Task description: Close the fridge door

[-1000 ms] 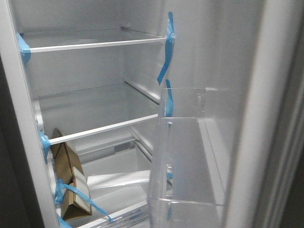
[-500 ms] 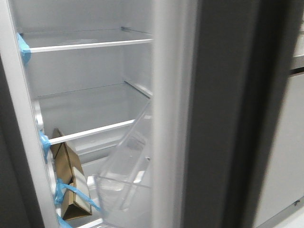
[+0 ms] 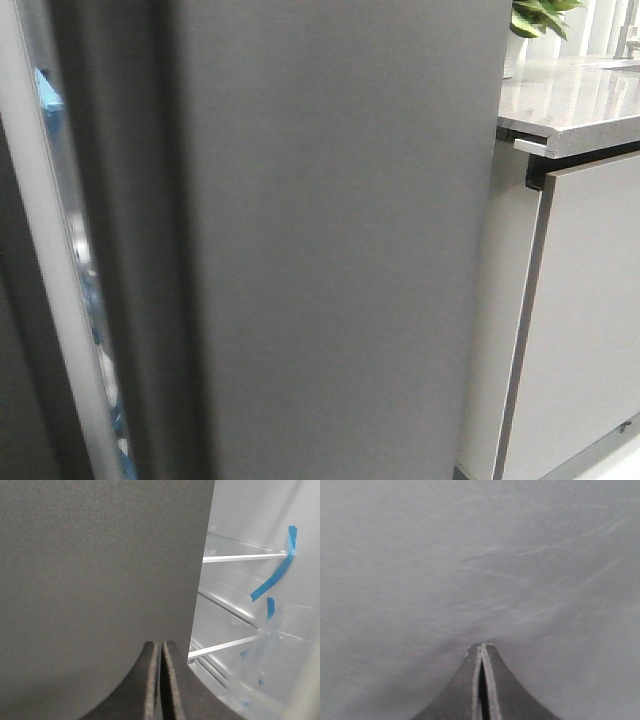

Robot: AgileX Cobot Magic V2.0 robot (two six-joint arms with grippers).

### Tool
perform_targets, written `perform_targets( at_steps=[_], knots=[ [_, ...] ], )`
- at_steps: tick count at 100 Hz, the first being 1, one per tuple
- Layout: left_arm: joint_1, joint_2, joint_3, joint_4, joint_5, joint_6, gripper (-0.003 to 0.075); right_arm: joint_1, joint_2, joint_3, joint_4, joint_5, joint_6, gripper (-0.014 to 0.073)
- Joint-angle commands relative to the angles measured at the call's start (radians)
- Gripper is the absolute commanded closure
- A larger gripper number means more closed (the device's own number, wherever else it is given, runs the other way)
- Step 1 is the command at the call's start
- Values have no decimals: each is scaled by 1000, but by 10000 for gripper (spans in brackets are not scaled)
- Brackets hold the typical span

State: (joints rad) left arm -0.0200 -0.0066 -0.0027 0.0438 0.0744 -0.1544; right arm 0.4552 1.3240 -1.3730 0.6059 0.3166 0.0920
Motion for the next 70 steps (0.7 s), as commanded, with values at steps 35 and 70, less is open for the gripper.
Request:
perform_targets(
  at_steps=[35,70],
  knots=[
    [-1,-23,40,-6,-83,-2,740,62,389,-413,-284,-180,-9,665],
    [-1,-23,40,-6,-83,-2,740,52,469,-515,-286,-150,-9,665]
  ],
)
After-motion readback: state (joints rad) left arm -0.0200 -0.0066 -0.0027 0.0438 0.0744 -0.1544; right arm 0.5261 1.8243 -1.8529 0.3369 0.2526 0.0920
